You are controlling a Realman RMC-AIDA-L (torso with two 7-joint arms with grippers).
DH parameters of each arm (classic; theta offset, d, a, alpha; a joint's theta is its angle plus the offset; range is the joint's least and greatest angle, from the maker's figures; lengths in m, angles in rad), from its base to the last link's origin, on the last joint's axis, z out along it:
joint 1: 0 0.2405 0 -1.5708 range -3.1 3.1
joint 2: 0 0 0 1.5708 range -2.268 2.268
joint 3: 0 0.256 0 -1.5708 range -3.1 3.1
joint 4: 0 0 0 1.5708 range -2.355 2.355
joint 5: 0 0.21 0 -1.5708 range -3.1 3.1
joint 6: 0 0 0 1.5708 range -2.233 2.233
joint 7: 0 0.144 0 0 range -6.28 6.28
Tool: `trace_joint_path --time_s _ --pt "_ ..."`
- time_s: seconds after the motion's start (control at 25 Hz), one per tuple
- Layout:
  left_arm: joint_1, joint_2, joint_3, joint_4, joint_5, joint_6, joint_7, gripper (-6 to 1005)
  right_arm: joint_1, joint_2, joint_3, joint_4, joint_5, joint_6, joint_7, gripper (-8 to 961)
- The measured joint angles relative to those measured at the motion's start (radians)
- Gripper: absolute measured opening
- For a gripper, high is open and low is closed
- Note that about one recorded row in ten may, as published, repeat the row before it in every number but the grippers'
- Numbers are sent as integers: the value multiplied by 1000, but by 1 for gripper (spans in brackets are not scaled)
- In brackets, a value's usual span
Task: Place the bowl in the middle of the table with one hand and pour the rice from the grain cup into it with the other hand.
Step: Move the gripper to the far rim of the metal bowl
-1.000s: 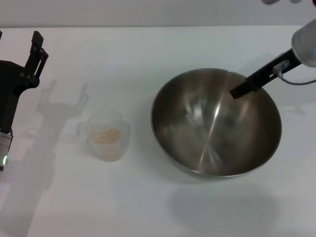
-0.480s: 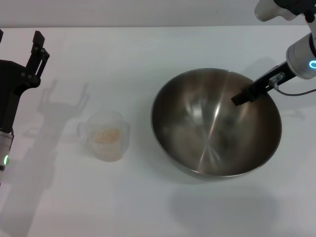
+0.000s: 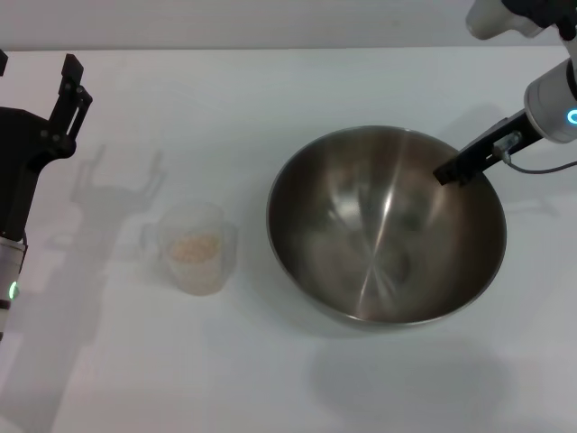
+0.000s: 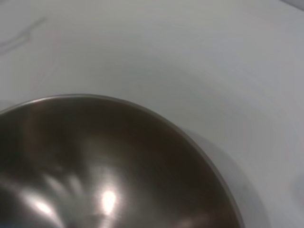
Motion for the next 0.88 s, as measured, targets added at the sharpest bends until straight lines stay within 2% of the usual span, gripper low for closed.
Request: trace_joint_path --time_s 0.04,0.2,0.56,0.76,0.88 --pt "0 0 0 0 0 0 0 786 0 -1 5 -2 0 0 0 57" --pt "0 -1 -9 -1 0 -2 0 785 6 -5 48 -16 0 -8 -2 16" --pt "-7 -1 -10 -2 0 -2 0 782 6 -2 100 -57 2 -23 -37 0" --pt "-10 0 -10 2 0 -3 0 781 -8 0 109 -89 70 -13 -111 1" --pt "-11 0 -10 2 0 -4 0 780 -14 -6 133 -95 122 1 -163 1"
